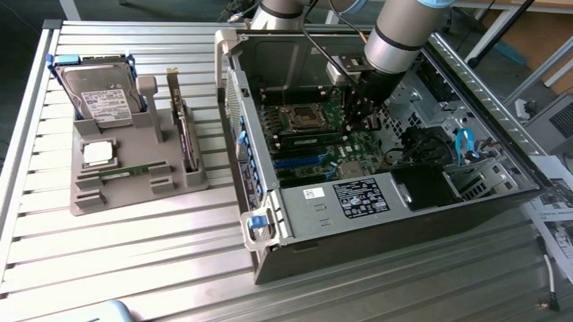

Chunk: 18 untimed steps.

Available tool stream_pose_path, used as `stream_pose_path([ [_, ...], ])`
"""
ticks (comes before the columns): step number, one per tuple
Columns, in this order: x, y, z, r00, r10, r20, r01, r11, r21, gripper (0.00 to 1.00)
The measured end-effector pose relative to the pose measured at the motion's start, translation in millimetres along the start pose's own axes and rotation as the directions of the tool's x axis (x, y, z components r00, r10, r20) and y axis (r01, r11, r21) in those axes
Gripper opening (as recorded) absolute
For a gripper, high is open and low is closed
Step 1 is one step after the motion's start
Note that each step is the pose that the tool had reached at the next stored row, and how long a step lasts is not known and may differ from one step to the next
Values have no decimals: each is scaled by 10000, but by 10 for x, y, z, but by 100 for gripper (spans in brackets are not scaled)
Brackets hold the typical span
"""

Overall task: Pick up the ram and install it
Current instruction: 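Press down the ram until it locks into place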

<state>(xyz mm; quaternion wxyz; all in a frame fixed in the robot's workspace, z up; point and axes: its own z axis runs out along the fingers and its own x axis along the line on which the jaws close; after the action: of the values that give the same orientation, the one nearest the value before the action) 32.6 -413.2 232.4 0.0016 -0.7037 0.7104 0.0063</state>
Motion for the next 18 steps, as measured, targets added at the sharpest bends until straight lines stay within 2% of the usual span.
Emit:
stream_pose_path([
  [18,0,0,15,10000,0,0,0,10000,0,11],
])
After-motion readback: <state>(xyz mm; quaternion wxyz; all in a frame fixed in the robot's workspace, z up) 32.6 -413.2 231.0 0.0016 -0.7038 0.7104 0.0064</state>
